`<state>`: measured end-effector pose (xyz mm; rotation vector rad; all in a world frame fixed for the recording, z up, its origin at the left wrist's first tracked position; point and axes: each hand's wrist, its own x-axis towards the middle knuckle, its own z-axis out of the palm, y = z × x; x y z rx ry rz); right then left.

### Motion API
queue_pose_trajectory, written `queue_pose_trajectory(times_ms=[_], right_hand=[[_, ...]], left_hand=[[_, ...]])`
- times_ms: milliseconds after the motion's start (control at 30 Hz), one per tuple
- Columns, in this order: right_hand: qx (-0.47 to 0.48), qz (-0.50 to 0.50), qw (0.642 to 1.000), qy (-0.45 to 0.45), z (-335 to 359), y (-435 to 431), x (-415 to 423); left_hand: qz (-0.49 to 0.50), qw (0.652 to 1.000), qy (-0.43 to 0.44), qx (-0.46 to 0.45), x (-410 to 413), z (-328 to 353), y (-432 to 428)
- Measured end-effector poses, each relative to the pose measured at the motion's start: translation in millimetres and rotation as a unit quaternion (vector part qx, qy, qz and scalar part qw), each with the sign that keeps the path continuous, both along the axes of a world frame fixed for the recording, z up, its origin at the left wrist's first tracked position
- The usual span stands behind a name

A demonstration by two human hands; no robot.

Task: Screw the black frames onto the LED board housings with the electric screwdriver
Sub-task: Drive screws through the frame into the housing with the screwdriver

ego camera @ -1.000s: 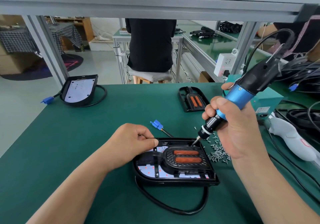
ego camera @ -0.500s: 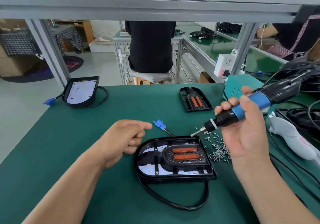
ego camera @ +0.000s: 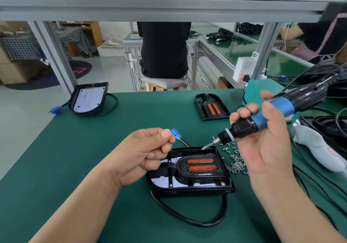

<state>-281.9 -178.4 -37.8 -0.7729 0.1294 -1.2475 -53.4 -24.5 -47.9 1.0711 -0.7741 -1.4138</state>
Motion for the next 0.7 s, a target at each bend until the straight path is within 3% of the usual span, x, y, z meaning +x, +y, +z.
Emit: queue_pose_trajectory(times_ms=[467, 700], right_hand=[[0.004, 0.027, 1.000, -0.004, 3.2, 19.8, 9.4], [0.012, 0.023, 1.000, -0.018, 5.4, 22.9, 9.2]], left_hand=[[-0.023, 0.999, -0.035, 0.009, -2.0, -0.3, 0.5], [0.017, 0.998, -0.052, 0.003, -1.5, -0.9, -0.5]])
